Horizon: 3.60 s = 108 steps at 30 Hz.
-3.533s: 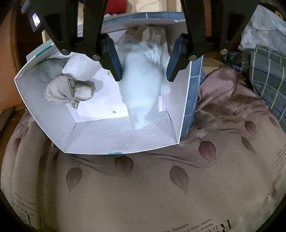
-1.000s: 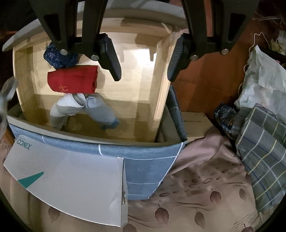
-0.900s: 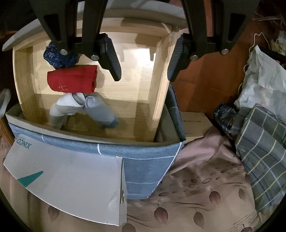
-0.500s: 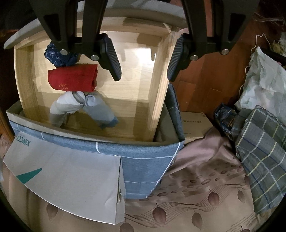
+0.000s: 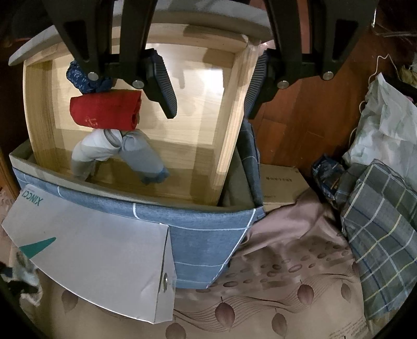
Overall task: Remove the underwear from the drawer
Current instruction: 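Lift the pink floral underwear with the right gripper toward the white box, then lower the pink floral underwear into the box and open the right gripper, then move the right gripper back to the drawer and grasp the navy floral underwear, then grasp the red rolled item with the left gripper while the right gripper holds the navy underwear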
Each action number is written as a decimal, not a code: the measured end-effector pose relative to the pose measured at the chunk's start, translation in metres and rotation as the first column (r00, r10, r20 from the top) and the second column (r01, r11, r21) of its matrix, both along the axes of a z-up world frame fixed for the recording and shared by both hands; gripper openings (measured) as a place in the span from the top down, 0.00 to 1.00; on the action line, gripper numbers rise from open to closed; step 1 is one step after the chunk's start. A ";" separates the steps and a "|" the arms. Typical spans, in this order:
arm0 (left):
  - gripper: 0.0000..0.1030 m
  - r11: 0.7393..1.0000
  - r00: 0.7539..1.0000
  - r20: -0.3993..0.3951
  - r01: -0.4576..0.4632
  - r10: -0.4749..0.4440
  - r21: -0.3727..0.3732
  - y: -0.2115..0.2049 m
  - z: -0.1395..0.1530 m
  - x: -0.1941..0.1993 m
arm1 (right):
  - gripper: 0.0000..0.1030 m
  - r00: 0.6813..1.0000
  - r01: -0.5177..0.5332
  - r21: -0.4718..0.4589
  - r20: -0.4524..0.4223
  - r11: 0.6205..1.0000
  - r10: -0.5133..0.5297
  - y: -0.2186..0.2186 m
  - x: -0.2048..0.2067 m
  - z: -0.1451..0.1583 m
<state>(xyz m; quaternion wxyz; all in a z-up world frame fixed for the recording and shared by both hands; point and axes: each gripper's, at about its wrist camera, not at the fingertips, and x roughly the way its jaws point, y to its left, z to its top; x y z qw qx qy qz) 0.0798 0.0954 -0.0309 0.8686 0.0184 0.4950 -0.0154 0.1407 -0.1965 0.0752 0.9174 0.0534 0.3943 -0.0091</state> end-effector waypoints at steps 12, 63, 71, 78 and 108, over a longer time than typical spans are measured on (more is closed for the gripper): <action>0.47 1.000 1.000 -0.004 -0.001 0.001 -0.004 0.002 0.000 0.000 | 0.67 0.986 -0.006 0.007 -0.169 1.000 0.007 0.011 0.037 -0.060; 0.47 1.000 0.999 -0.033 0.000 0.000 -0.005 0.005 -0.004 0.002 | 0.34 0.745 -0.274 0.095 -0.608 0.957 0.273 0.091 -0.090 -0.222; 0.47 1.000 0.999 -0.037 0.001 -0.001 -0.006 0.002 -0.005 0.003 | 0.24 0.652 -0.305 0.092 -0.705 0.948 0.278 0.108 -0.076 -0.265; 0.47 1.000 0.999 -0.041 0.006 -0.006 0.000 -0.001 -0.007 0.004 | 0.27 0.591 -0.361 0.063 -0.756 0.931 0.280 0.127 -0.072 -0.293; 0.45 0.658 0.721 -0.198 0.690 -0.664 0.301 -0.145 -0.035 0.000 | 0.61 0.651 -0.166 0.094 -0.738 0.982 0.180 0.048 -0.107 -0.331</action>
